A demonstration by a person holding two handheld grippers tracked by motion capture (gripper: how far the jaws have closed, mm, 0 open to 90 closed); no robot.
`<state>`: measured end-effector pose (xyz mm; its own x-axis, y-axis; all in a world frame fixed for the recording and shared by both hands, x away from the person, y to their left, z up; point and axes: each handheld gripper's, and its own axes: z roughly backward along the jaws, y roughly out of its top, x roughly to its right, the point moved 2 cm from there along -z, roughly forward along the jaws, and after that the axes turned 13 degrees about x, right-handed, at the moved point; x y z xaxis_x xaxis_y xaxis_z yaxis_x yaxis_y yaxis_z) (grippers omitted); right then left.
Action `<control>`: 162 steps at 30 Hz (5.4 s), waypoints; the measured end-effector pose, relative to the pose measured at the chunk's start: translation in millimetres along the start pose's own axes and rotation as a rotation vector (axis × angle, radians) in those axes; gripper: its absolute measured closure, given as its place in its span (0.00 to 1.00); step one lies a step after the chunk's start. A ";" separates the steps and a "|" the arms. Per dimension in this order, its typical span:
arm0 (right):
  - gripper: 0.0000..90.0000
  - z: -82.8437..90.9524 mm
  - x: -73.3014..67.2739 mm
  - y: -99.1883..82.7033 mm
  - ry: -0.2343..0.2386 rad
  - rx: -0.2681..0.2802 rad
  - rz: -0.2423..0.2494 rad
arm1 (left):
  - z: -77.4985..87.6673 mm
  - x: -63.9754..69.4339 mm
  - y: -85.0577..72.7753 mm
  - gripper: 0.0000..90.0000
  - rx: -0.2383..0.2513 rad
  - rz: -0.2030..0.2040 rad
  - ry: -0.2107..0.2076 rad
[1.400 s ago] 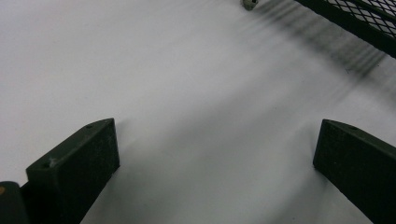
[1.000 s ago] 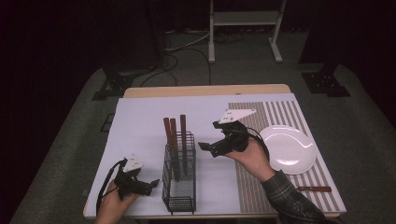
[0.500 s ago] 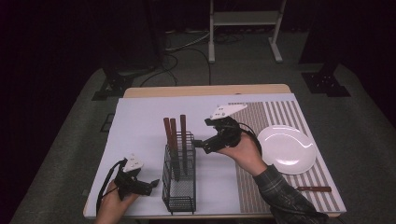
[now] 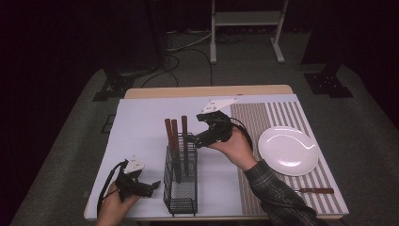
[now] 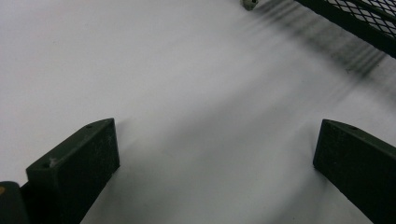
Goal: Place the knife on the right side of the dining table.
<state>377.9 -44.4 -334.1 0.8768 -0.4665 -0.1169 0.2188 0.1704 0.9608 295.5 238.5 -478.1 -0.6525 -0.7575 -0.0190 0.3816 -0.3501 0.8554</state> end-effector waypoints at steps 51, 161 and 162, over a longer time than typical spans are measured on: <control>0.81 -2.4 -9.4 16.9 0.125 0.059 -0.058 | 0.3 -0.1 0.1 0.00 -0.004 -0.002 -0.002; 0.88 121.6 97.5 74.8 -0.335 0.278 0.049 | 0.2 -0.1 0.1 0.00 -0.003 0.000 -0.002; 0.88 122.0 99.7 73.3 -0.342 0.277 0.049 | 0.3 0.0 0.1 0.00 -0.003 0.000 -0.002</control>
<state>429.1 -184.3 -244.7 0.6807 -0.7321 -0.0245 0.0169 -0.0178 0.9997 295.4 238.7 -477.9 -0.6539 -0.7564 -0.0180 0.3837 -0.3521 0.8537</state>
